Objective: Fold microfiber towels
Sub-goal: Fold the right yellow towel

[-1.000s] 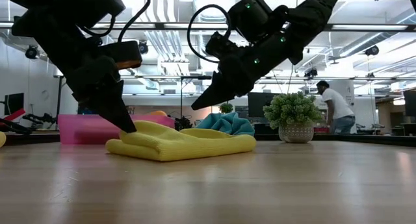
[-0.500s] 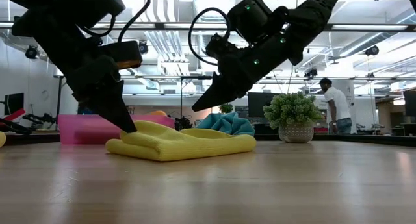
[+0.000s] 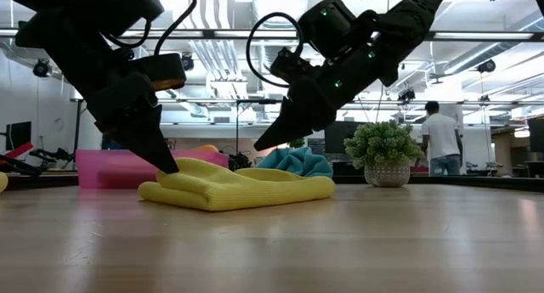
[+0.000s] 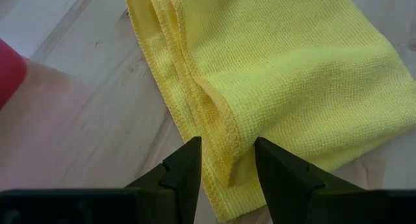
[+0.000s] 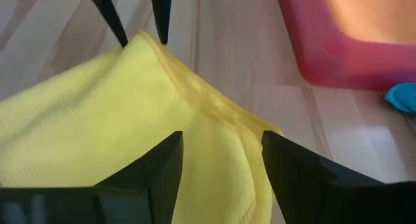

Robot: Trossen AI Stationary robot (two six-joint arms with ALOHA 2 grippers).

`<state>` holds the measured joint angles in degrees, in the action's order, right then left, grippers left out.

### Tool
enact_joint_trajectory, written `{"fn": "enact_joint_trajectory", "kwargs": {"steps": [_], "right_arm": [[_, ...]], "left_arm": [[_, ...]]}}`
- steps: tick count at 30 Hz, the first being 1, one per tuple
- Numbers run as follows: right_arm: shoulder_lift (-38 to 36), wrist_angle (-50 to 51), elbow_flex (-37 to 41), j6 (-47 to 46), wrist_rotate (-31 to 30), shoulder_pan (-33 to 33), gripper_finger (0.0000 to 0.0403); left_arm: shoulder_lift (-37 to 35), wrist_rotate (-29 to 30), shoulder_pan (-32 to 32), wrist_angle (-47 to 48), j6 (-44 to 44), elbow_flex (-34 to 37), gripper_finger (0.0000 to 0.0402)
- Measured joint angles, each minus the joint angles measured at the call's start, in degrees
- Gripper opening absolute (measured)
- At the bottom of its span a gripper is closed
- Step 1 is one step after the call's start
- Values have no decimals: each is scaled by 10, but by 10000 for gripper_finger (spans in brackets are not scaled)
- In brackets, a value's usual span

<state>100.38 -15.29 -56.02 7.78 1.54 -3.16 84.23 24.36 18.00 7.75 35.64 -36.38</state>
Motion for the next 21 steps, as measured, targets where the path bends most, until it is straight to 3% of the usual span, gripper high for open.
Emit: {"fn": "enact_joint_trajectory", "kwargs": {"steps": [10, 21], "right_arm": [[0, -9, 23, -5, 0, -15, 190], [30, -105, 29, -9, 5, -17, 172]], "left_arm": [[0, 0, 0, 0, 0, 0, 128], [0, 0, 0, 1, 0, 0, 128]]}}
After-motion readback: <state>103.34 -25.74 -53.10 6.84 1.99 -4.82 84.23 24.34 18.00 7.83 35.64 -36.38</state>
